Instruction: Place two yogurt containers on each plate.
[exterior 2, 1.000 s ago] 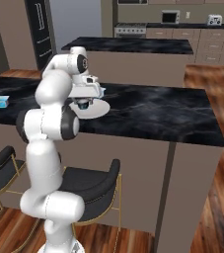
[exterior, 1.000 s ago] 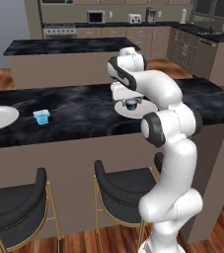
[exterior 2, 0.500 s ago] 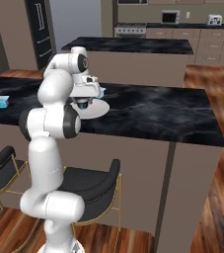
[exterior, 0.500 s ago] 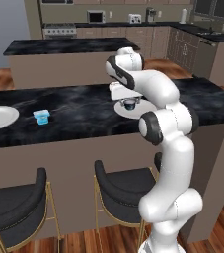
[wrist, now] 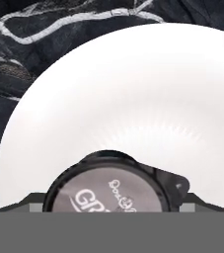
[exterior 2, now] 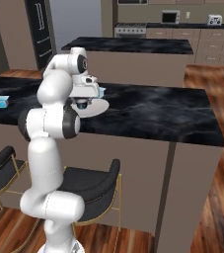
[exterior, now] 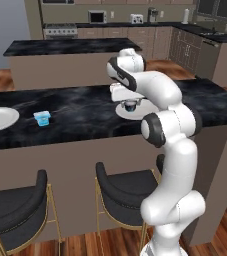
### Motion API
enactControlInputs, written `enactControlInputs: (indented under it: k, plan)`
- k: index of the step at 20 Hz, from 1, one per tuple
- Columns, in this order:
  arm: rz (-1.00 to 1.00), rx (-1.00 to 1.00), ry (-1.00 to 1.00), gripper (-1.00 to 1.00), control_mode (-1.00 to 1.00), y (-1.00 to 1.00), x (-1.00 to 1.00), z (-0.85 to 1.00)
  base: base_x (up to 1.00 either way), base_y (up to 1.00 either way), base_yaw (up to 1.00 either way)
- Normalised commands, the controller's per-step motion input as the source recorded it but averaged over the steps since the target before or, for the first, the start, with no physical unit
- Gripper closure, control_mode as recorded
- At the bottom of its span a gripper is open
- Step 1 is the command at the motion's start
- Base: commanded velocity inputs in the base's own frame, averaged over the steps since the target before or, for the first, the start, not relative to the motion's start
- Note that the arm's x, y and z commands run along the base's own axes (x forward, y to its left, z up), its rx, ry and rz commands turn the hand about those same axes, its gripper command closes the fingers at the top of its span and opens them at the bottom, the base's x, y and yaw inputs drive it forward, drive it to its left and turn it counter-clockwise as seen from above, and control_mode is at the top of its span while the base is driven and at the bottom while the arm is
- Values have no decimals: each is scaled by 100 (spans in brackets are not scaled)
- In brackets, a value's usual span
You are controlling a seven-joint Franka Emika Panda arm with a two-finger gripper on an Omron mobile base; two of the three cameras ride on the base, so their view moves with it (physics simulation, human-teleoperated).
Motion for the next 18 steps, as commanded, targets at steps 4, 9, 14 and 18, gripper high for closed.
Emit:
enactControlInputs:
  k: [4, 9, 14, 18]
  plan:
    - [0, 0, 0, 100, -100, 0, 0, -14, 0, 0, 0]
    - [0, 0, 0, -100, -100, 0, 0, -8, 0, 0, 0]
    - [0, 0, 0, -100, -100, 0, 0, 0, 0, 0, 0]
    - [0, 0, 0, -100, -100, 0, 0, 0, 0, 0, 0]
